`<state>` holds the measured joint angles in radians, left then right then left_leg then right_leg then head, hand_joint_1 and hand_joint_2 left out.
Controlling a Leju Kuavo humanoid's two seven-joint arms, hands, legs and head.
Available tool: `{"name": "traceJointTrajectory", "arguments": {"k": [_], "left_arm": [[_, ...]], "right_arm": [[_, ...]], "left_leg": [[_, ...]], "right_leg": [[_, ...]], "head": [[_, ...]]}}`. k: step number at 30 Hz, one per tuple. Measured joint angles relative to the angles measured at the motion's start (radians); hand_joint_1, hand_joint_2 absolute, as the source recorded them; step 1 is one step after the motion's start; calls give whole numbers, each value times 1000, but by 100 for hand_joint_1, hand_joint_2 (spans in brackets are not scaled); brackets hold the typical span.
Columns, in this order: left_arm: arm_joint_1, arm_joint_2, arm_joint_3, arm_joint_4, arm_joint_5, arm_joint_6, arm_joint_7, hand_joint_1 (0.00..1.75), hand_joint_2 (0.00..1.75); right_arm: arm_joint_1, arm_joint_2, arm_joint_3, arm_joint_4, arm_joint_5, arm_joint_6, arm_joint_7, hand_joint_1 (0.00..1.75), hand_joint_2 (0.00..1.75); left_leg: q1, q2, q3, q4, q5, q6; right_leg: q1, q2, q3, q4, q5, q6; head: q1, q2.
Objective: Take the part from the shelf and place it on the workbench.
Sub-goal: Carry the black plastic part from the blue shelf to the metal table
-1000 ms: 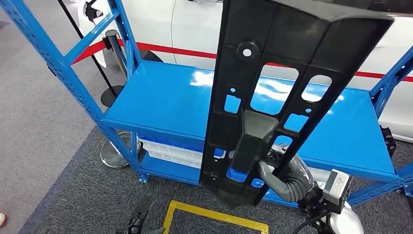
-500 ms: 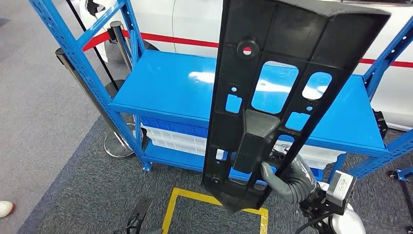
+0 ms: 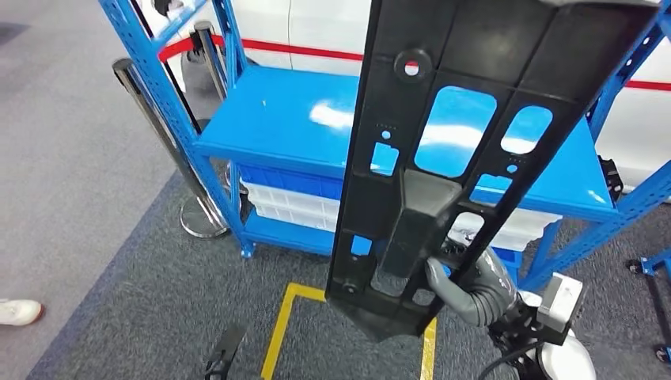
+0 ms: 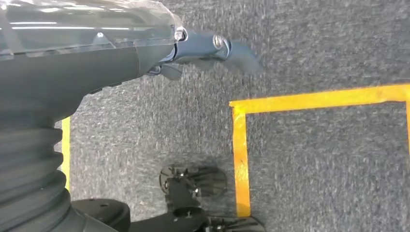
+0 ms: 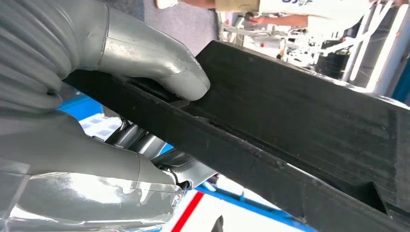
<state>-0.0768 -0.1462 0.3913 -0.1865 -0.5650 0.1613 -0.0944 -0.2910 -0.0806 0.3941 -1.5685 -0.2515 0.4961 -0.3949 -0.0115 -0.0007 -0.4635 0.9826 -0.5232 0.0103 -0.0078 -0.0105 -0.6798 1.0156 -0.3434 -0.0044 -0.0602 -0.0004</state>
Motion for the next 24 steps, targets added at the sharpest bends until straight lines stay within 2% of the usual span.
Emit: {"name": "traceJointTrajectory", "arguments": {"k": [1, 2, 3, 4, 5, 6, 7, 8, 9, 10, 11, 12, 13, 14, 16, 17, 18, 19, 21, 22, 23, 24], "left_arm": [[1, -1, 0, 0, 0, -1, 0, 0, 175], [2, -1, 0, 0, -1, -1, 0, 0, 175], [3, -2, 1, 0, -2, -2, 0, 0, 175], [3, -3, 1, 0, -3, -3, 1, 0, 175], [2, -3, 1, 0, -4, -4, 1, 0, 175], [2, -3, 1, 0, -4, -5, 1, 0, 175], [3, -4, 2, 0, -4, -6, 2, 0, 175], [3, -4, 2, 0, -5, -7, 2, 0, 175], [3, -5, 2, 0, -6, -7, 2, 0, 175], [3, -5, 2, 0, -7, -8, 3, 0, 175], [3, -6, 2, 0, -8, -9, 3, 0, 175], [3, -6, 2, 0, -9, -9, 4, 0, 175], [3, -6, 2, 0, -10, -9, 4, 0, 175], [4, -6, 2, 0, -11, -10, 4, 0, 175], [7, -6, 2, 0, -11, -11, 4, 0, 175], [9, -6, 2, 0, -11, -12, 4, 0, 175], [11, -6, 2, 0, -11, -12, 4, 0, 175], [11, -6, 2, 0, -12, -12, 4, 0, 175], [11, -6, 1, 0, -14, -12, 3, 0, 175], [11, -6, 1, 0, -16, -11, 2, 0, 175], [10, -6, 1, 0, -18, -8, 0, 0, 175], [10, -6, 1, 0, -20, -5, -2, 0, 175]], "right_arm": [[0, 0, -2, 1, 0, 0, -1, 175, 175], [1, 0, -5, 1, 0, 1, -3, 175, 175], [2, 0, -8, 2, 0, 1, -5, 175, 175], [3, 0, -10, 3, 0, 2, -7, 175, 175], [4, -1, -13, 3, 0, 2, -8, 175, 175], [6, -1, -15, 4, 0, 2, -9, 175, 175], [8, -2, -16, 6, 0, 2, -10, 175, 175], [10, -3, -18, 7, 0, 2, -11, 175, 175], [11, -4, -18, 8, 1, 2, -12, 175, 175], [12, -5, -18, 9, 1, 2, -13, 175, 175], [12, -6, -19, 9, 1, 2, -14, 175, 175], [12, -6, -20, 9, 1, 2, -15, 175, 175], [12, -6, -22, 9, 1, 3, -16, 175, 175], [13, -7, -24, 9, 1, 3, -17, 175, 175], [16, -7, -26, 9, 1, 4, -17, 175, 175], [16, -7, -27, 9, 1, 5, -18, 175, 175], [17, -7, -27, 9, 1, 5, -18, 175, 175], [17, -6, -27, 9, 1, 6, -18, 175, 175], [20, -6, -29, 9, 1, 7, -20, 175, 175], [22, -6, -31, 9, 1, 7, -20, 175, 175], [24, -6, -33, 9, 1, 8, -20, 175, 175], [26, -6, -35, 9, 1, 10, -21, 175, 175]], "left_leg": [[1, 2, -7, -5, 13, 5], [3, 4, -14, -11, 28, 11], [6, 7, -24, -17, 44, 18], [9, 9, -38, -20, 60, 22], [9, 9, -55, -20, 74, 25], [9, 10, -73, -19, 88, 26], [10, 10, -92, -17, 100, 24], [11, 11, -111, -13, 112, 21], [12, 11, -131, -7, 123, 18], [14, 12, -150, 1, 132, 13], [14, 11, -168, 11, 139, 8], [14, 11, -183, 22, 145, 2], [13, 10, -193, 31, 151, -4], [12, 10, -199, 35, 158, -10], [15, 9, -205, 36, 172, -23], [18, 9, -211, 43, 162, -29], [20, 8, -221, 64, 132, -35], [22, 8, -234, 104, 86, -39], [24, 7, -262, 228, -14, -46], [24, 7, -267, 284, -36, -48], [24, 7, -262, 319, -34, -48], [23, 7, -242, 322, -9, -45]], "right_leg": [[-2, 0, -1, -3, 5, 6], [-3, 2, -6, 3, -8, 12], [-3, 4, -16, 27, -43, 16], [-5, 6, -29, 72, -97, 19], [-6, 7, -43, 132, -155, 23], [-8, 7, -53, 195, -197, 26], [-9, 7, -57, 246, -213, 30], [-10, 7, -48, 273, -203, 33], [-12, 7, -25, 270, -176, 35], [-14, 7, 14, 235, -149, 36], [-15, 7, 67, 173, -141, 37], [-14, 9, 117, 105, -151, 35], [-13, 10, 153, 52, -168, 30], [-9, 11, 171, 21, -184, 23], [-7, 9, 163, 12, -176, 3], [-7, 7, 155, 12, -165, -7], [-8, 6, 144, 11, -153, -16], [-9, 4, 131, 9, -141, -23], [-7, 4, 101, 10, -116, -28], [-5, 4, 84, 10, -104, -29], [-3, 4, 67, 10, -93, -28], [-1, 5, 52, 11, -82, -28]], "head": [[0, 0], [-1, 0], [-1, 0], [0, 0], [0, 0], [0, 0], [0, 0], [0, 0], [0, 0], [0, 0], [0, 0], [-1, 0], [-1, 0], [-2, 0], [-2, 0], [-3, 0], [-3, 0], [-3, 0], [-4, 0], [-4, 0], [-4, 0], [-4, 0]]}}
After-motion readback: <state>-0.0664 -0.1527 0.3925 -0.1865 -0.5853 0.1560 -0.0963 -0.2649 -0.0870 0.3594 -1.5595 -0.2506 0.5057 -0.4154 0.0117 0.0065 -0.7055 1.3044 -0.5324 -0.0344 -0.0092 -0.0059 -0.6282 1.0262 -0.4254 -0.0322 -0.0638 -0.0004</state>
